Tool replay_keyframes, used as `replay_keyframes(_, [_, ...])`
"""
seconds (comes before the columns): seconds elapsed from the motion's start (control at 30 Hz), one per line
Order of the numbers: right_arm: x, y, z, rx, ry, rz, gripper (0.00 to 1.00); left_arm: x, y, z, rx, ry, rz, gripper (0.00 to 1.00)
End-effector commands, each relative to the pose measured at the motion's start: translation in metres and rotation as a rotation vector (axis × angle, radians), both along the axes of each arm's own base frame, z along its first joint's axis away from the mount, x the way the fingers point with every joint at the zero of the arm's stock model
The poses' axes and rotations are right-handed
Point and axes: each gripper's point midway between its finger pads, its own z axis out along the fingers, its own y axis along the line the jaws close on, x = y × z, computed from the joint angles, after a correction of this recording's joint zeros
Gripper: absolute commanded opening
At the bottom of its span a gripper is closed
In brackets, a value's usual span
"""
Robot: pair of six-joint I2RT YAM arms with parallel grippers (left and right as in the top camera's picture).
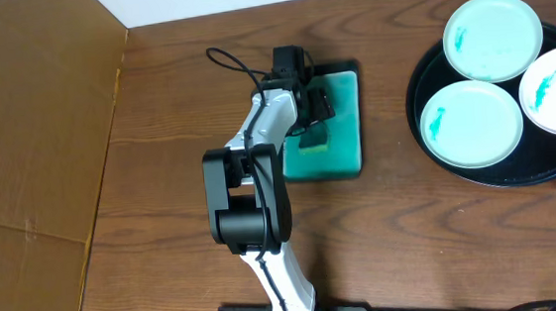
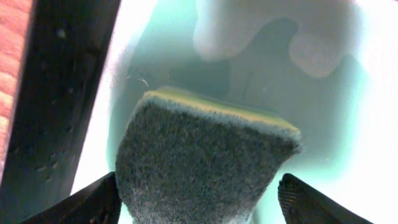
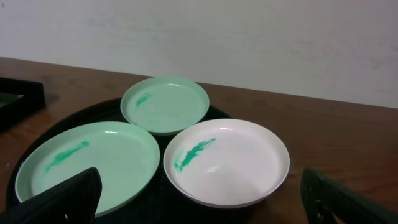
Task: Clean dirty plates on tray and stack at the side
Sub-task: 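Grasp the green-yellow sponge with the left gripper and dip it in water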
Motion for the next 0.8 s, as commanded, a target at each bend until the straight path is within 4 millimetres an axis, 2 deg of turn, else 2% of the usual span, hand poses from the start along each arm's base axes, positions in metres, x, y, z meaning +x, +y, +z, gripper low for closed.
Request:
replay_keyframes(0.0, [0.0, 0.0, 0.0, -0.008, -0.001, 0.002, 0.99, -0.01, 0.003, -0.013, 0.013, 0.036, 0.004, 0.81])
replay_keyframes(0.17, [0.0, 0.0, 0.0, -0.008, -0.001, 0.002, 0.99, -0.011, 0.003, -0.02, 0.013, 0.018, 0.004, 0.8])
replay_keyframes(0.3, [0.0, 0.0, 0.0, -0.008, -0.001, 0.002, 0.99, -0.007, 0.003, -0.02, 0.013, 0.001, 0.004, 0.67])
replay_keyframes(0.43, [0.0, 0.0, 0.0, -0.008, -0.001, 0.002, 0.99, 0.0, 0.004, -0.018, 0.014, -0.031, 0.005, 0.48])
replay_keyframes(0.57, [0.0, 0.0, 0.0, -0.008, -0.001, 0.002, 0.99, 0.006, 0.003, -0.016, 0.013, -0.058, 0.005, 0.09])
replay_keyframes(0.67, [0.0, 0.0, 0.0, -0.008, -0.001, 0.003, 0.99, 0.006, 0.003, -0.016, 0.013, -0.058, 0.004, 0.07])
replay_keyframes(0.73, [0.0, 0.0, 0.0, -0.008, -0.001, 0.002, 0.99, 0.006, 0.003, -0.016, 0.013, -0.057, 0.004, 0.1])
replay_keyframes(0.77, [0.0, 0.0, 0.0, -0.008, -0.001, 0.002, 0.99, 0.006, 0.003, -0.015, 0.012, -0.056, 0.005, 0.32])
